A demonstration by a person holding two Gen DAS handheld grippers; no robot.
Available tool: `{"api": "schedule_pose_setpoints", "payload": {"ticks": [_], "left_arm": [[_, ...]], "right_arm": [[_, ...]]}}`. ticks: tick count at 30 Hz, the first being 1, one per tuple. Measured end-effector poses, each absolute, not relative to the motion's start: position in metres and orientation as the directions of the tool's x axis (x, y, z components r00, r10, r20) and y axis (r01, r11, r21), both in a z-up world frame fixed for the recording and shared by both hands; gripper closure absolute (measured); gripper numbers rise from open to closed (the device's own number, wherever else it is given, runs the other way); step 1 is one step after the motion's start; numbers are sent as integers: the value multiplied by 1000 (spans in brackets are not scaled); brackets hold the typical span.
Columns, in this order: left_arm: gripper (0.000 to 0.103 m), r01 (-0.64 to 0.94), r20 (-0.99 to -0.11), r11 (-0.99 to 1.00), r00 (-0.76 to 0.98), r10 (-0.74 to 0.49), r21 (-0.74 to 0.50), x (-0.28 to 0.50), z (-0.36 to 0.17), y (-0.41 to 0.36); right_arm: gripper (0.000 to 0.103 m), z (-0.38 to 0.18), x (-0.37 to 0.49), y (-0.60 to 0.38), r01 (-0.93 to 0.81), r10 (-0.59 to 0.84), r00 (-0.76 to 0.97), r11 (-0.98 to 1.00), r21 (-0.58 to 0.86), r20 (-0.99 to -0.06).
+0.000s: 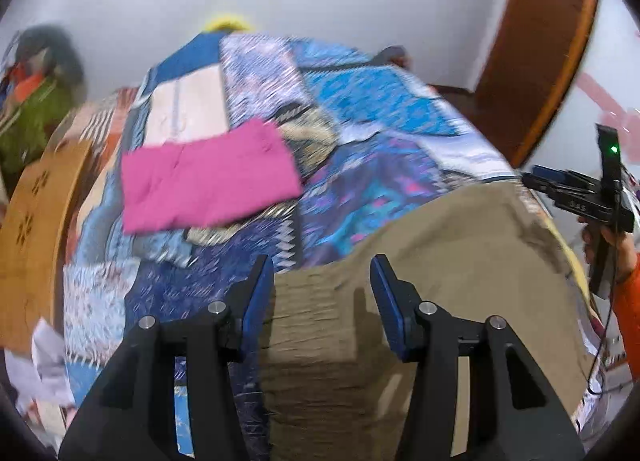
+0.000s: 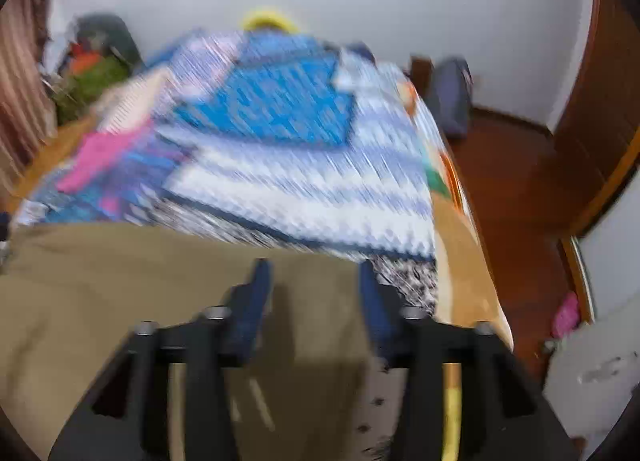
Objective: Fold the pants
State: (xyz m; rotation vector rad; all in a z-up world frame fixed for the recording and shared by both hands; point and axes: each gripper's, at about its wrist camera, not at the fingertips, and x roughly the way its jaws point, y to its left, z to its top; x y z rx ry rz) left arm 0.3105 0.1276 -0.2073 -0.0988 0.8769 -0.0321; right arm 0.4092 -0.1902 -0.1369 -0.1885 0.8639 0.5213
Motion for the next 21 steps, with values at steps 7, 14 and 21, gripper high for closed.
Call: {"api": "schedule_pose_setpoints", "payload": {"ticks": [7,14,21], "left_arm": [[52,42,-827,995,554,-98,-90,329,-236,107],[52,16,-831,996,550,-80,-85,318,-236,115],[52,85,-812,990,566,-143,-116,275,-224,94]], "right_arm": [[52,-163,394,-152,-587,427,377,797,145,-822],[51,-173,385,-159,-556,411,313,810,186,-856],[51,-137,333,-142,-631,537,292,730,263,-791]]}}
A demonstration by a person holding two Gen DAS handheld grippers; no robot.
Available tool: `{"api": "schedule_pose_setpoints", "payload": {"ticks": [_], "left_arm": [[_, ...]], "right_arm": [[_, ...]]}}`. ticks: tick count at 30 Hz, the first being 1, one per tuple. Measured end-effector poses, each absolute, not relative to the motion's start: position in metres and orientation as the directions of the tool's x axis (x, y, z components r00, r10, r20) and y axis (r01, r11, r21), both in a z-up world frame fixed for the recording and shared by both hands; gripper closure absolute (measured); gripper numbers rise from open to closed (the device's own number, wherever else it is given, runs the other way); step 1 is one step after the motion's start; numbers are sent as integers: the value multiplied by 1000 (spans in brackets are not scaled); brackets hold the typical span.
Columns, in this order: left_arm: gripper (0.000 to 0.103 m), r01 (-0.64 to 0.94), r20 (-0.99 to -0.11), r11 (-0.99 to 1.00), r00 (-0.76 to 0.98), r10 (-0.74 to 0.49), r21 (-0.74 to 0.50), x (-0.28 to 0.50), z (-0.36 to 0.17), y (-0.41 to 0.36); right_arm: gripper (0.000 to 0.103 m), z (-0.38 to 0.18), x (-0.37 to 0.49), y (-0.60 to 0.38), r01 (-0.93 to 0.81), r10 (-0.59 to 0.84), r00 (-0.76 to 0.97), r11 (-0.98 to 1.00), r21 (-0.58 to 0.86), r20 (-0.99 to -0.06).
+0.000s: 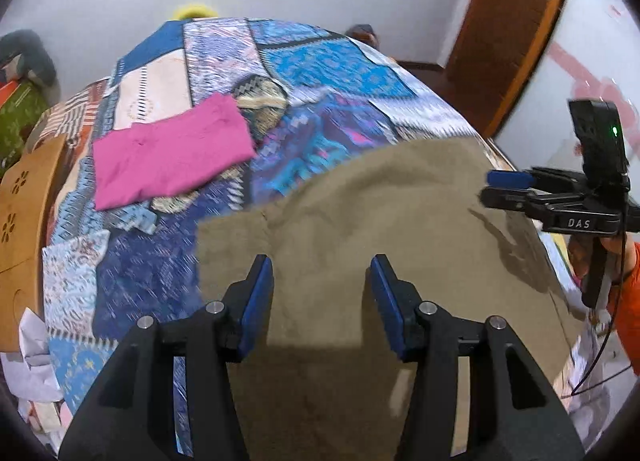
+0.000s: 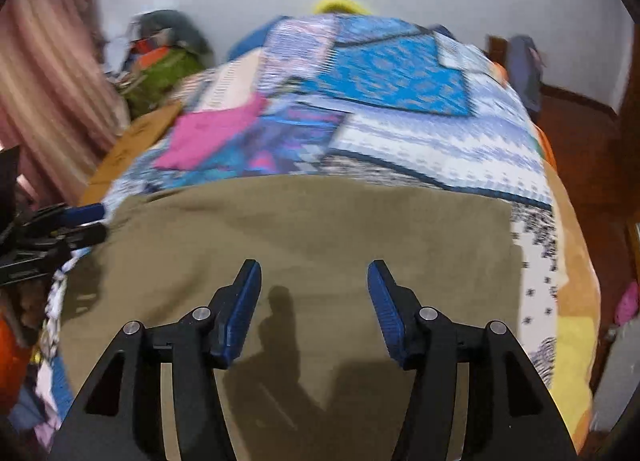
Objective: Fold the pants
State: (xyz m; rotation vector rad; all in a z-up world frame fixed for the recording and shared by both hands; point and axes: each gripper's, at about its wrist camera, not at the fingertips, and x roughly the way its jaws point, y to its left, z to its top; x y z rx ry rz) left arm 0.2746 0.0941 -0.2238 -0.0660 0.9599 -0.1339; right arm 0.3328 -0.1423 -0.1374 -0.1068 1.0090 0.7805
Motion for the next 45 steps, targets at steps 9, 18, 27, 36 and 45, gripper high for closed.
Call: {"api": "schedule_pose_setpoints", "payload": {"ticks": [9,18,27,36,45], "left_arm": [[48,88,-828,996,559,-39,12,222,-231,81],[21,-58,-801,998,599,12,-29,172,-201,119],[18,-81,-815,974,565,-132,-214,149,-211,128],[18,-109,-814,897,477,-330,-428,160,-253,109],[2,-121,-760,832,496,-421,-541,186,-259,112]], "right_arm": [[51,-164,265,-154,-635,477,264,740,222,-838],[51,-155,224,-198,-556,444,341,806,203,-829],[50,-122,217,-203,-506,452,486,843,182,-748],[42,-131,218,-170,-553,443,523,826,105,-728],[42,-166,218,-167,-557,439,437,818,147,-785]]}}
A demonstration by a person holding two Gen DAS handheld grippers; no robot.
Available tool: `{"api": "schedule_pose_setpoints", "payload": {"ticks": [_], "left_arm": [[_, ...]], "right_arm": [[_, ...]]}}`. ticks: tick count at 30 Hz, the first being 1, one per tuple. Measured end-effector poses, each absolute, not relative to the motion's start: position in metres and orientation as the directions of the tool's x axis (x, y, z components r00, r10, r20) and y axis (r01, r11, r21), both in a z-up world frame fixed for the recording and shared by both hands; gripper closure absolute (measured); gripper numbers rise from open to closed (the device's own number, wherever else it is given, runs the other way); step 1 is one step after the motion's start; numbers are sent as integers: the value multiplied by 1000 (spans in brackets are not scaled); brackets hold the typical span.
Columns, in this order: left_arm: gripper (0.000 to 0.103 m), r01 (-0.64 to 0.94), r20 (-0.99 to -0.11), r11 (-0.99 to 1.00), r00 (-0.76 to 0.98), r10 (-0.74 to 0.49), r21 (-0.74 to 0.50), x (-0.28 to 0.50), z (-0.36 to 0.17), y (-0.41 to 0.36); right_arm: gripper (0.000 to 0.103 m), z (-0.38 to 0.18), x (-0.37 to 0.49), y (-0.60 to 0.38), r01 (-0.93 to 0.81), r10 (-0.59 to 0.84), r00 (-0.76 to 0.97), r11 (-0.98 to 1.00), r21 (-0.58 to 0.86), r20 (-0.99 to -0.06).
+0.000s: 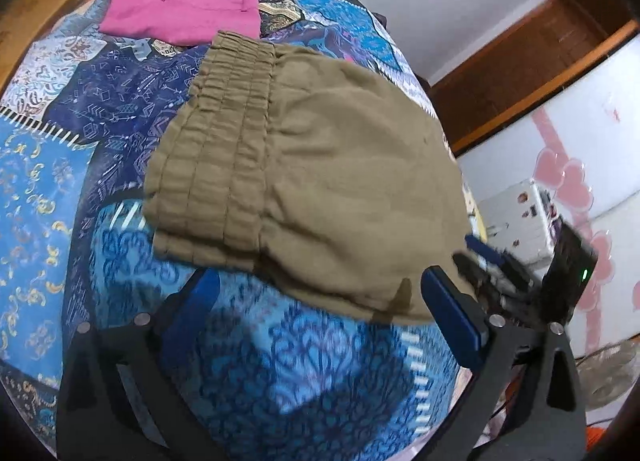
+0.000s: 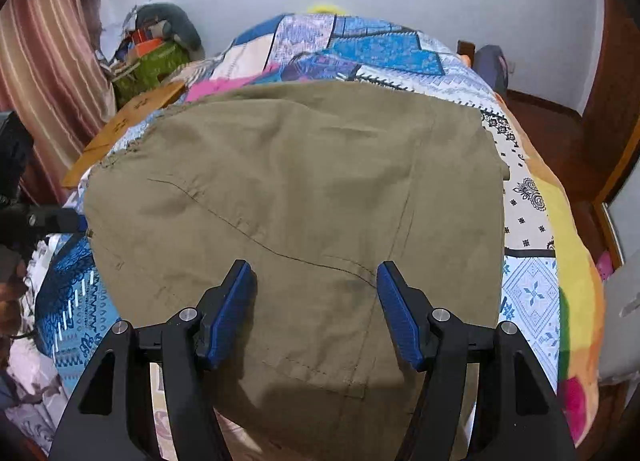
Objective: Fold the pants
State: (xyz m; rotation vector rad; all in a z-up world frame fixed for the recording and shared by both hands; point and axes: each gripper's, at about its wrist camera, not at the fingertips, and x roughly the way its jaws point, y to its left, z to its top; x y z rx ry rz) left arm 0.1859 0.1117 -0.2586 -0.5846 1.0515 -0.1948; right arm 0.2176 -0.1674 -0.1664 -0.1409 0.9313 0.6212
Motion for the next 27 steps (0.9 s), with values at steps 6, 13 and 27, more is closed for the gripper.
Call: {"api": "schedule_pose_setpoints", "payload": {"ticks": [6,13,27], "left_arm": [[2,-165,-734,787,509,-449,-595,211,-260,123],[45,-246,-782,820,527,-334,-516,230,-254,134],[69,-159,-779,982,626,22,-100,185,-208,87]], "right_arm": [[42,-169,216,-173,-565,468,416,805,182,-780],[41,-171,213,-176,-563,485,420,802,200,-767],[36,-162,230,-171,-556,464,342,801,222,-817]]}}
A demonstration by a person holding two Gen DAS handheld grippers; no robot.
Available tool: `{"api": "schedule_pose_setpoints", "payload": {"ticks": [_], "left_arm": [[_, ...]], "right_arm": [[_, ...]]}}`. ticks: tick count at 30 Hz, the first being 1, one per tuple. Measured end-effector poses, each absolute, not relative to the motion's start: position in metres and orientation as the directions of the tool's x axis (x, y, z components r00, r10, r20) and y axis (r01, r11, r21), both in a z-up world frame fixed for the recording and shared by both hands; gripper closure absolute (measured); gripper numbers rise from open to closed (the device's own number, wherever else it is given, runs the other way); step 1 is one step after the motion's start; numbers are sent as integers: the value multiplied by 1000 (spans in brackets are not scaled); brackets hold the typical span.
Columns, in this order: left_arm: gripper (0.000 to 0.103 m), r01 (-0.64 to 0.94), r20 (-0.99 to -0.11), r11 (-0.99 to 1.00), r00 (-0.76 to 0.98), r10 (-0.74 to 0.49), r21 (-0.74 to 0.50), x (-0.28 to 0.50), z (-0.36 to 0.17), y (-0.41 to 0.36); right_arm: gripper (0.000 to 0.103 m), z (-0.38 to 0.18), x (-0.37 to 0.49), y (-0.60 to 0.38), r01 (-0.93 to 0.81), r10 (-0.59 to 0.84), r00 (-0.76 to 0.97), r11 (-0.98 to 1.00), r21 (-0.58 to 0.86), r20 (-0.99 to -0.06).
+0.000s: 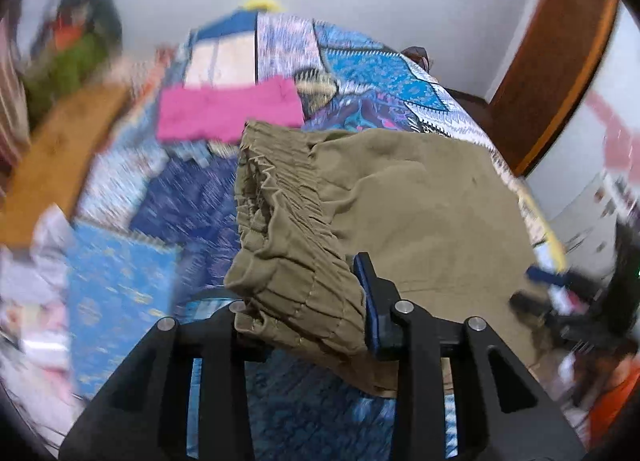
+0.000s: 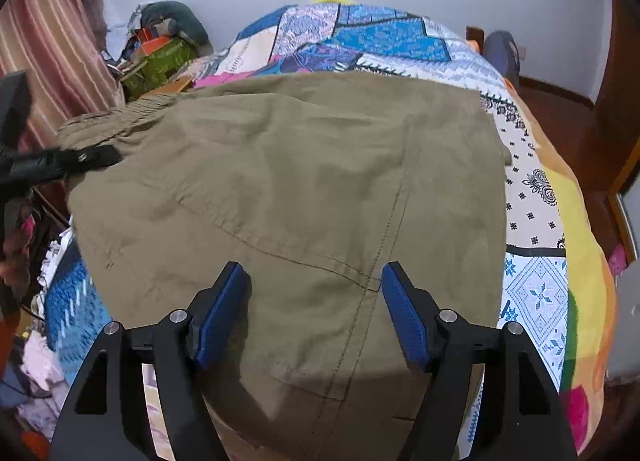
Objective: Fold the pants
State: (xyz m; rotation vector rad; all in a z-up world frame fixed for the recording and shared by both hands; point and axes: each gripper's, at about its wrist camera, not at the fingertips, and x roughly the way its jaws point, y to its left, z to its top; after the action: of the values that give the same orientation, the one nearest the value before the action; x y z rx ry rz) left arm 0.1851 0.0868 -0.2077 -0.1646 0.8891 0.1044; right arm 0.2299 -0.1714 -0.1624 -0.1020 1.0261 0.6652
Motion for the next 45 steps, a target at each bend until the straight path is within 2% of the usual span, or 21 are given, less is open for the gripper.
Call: {"api": "schedule_pose_setpoints", "payload": {"ticks": [3,5,7,12,16,21,31,38,45], "left_arm": [[69,-128,-744,992,661,98,17,169,-197,71],[69,-104,-719,991,682,134,87,159,-189,62],[69,-88,-700,989,699,149,122,154,-183,57],[71,-66,-674,987,724,147,145,149,-173,47],[72,-56,-657,991,744,120,118,155,-159,39],[72,-47,-645,997,760,79,67,168,-143,29],[74,50,-615,994,788,24,102,181,-125,-20],[75,140,-642,989,763,-74,53,201,-125,-56],[76,260,-702,966,687,-188,-5,219,-145,-96]], "right_arm": [[35,-147,226,-156,-580,551,315,757,303,-773],[34,-140,220,-142,-601,570,319,739,303,-757],[34,-138,214,-125,-636,590,301,709,303,-749],[34,-154,194,-85,-711,548,259,665,227,-796],[34,-147,196,-95,-691,555,256,677,251,-792],[34,-136,199,-134,-638,535,335,734,231,-776],[34,-146,217,-242,-422,406,457,882,209,-791],[34,-184,221,-257,-373,413,364,886,275,-835],[34,-185,220,-252,-394,421,383,880,267,-822]]}}
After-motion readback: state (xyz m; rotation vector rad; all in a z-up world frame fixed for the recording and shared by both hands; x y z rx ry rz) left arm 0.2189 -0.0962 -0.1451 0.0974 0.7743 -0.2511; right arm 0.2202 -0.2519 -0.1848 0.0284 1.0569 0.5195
